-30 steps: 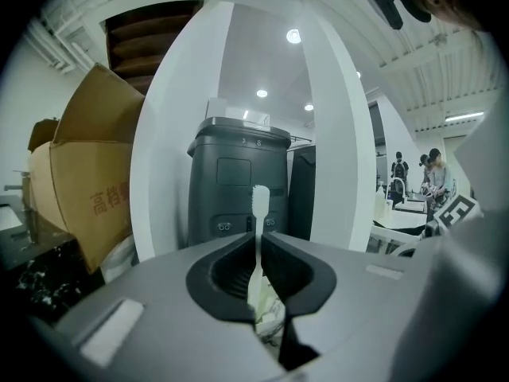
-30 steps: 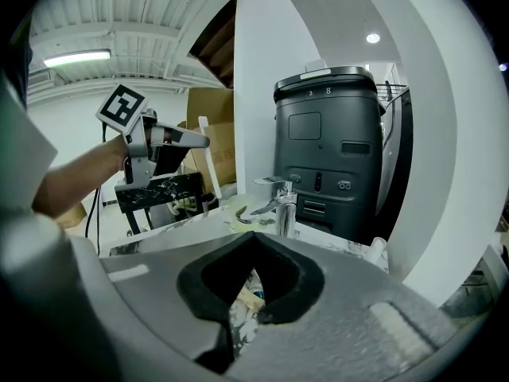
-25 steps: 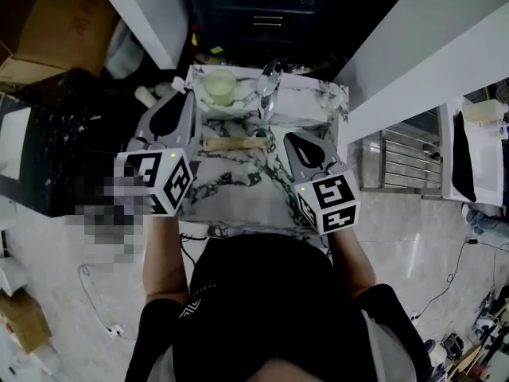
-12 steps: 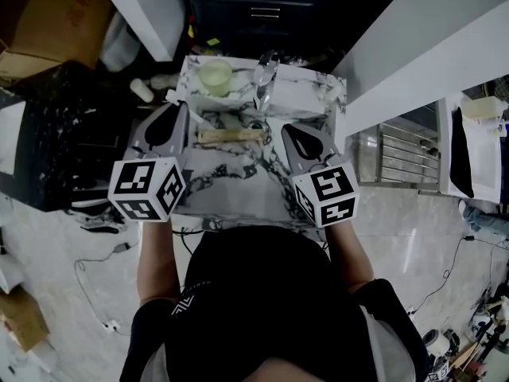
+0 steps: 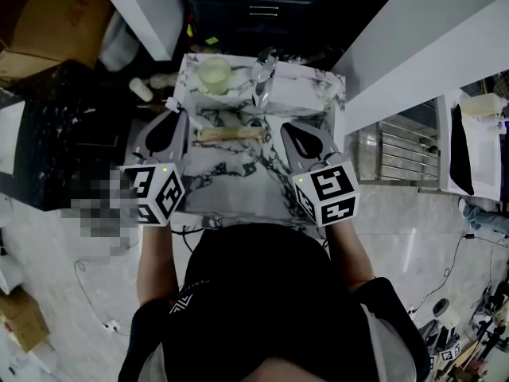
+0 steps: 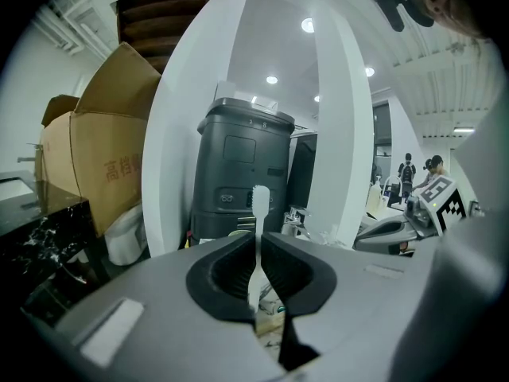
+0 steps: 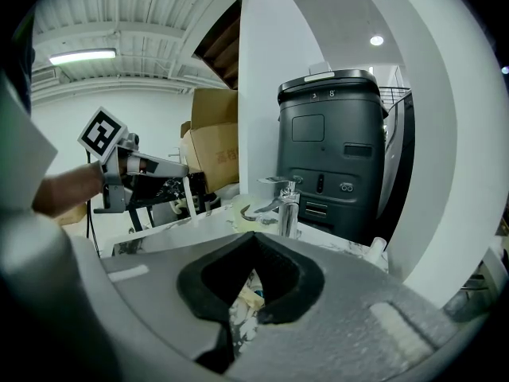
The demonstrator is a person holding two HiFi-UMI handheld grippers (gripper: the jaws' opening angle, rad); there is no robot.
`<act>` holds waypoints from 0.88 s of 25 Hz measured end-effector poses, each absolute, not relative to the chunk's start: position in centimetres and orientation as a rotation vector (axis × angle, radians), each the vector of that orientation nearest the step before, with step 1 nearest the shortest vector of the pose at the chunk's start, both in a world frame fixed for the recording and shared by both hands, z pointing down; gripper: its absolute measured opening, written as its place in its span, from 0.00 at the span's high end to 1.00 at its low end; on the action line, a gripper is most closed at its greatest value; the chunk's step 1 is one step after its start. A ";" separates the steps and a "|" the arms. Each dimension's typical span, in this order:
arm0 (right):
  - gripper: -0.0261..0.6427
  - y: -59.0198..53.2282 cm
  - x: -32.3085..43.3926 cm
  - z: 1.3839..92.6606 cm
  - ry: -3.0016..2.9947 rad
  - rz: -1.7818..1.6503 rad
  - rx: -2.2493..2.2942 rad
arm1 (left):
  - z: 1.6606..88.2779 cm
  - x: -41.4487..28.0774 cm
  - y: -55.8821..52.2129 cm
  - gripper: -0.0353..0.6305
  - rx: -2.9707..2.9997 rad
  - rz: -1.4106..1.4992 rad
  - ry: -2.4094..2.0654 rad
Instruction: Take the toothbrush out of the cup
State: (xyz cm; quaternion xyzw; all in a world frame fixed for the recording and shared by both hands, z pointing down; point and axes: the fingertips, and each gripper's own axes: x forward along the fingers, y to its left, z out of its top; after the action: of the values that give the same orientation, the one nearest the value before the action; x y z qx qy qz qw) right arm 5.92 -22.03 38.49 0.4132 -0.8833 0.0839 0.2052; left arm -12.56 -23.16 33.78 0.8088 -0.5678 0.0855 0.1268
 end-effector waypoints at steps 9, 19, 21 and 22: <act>0.96 -22.0 5.9 38.6 -2.467 0.237 1.144 | 33.8 -12.4 -22.8 0.89 2.351 0.245 -1.656; 0.96 -22.0 5.9 38.6 -2.474 0.240 1.134 | 33.7 -12.4 -22.6 0.89 2.344 0.234 -1.666; 0.96 -22.0 5.9 38.6 -2.476 0.239 1.137 | 33.8 -12.3 -22.6 0.89 2.345 0.233 -1.664; 0.96 -22.1 6.0 38.6 -2.476 0.238 1.139 | 33.8 -12.3 -22.6 0.89 2.346 0.232 -1.664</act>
State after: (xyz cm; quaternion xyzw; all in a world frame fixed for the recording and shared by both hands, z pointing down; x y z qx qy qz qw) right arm 6.00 -22.05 38.57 0.4077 -0.8865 0.0853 0.2014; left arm -12.26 -22.57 33.77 0.8064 -0.5718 0.0799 0.1277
